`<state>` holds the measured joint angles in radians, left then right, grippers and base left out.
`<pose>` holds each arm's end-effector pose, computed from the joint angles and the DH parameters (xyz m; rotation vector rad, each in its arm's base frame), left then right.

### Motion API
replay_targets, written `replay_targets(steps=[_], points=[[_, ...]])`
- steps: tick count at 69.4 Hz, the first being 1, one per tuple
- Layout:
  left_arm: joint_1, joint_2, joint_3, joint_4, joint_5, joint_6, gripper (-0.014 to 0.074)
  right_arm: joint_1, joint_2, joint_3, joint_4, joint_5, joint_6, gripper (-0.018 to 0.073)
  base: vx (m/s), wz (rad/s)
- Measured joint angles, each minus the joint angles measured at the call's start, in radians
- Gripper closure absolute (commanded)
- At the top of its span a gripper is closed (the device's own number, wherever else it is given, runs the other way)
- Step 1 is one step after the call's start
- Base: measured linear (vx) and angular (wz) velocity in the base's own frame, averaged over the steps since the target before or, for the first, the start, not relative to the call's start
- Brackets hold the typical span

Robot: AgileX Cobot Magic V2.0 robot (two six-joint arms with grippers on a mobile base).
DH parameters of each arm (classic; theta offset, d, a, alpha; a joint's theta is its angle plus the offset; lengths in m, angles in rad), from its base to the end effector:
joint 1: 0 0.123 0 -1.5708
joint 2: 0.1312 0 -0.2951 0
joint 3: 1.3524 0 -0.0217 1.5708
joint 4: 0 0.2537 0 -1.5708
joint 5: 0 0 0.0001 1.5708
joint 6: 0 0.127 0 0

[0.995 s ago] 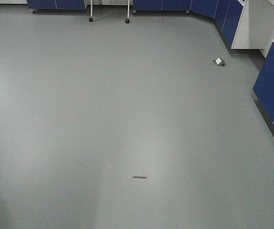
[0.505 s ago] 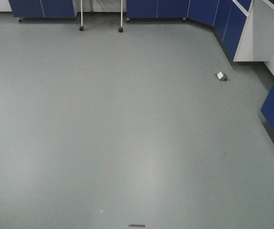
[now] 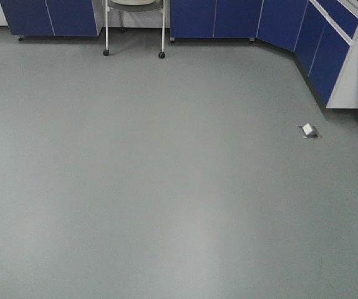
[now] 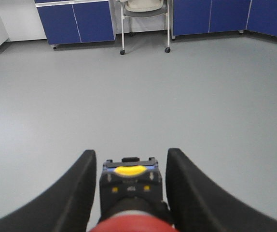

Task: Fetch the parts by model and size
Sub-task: 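Drive the base across the lab toward the blue cabinets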

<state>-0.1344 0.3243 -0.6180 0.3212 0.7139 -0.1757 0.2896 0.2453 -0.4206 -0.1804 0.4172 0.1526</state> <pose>0.0836 0.0152 0.3296 0.0491 1.8732 0.1515 0.0891 0.0169 0.2994 -0.2056 1.7088 0.1425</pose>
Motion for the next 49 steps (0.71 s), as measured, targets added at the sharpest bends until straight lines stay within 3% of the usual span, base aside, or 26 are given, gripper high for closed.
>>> replay_targets(steps=[49], points=[[0.0,0.0,0.0,0.0,0.0,0.0,0.0603,0.0,0.0,0.0,0.0,0.0,-0.001,0.0564,0.63,0.01]])
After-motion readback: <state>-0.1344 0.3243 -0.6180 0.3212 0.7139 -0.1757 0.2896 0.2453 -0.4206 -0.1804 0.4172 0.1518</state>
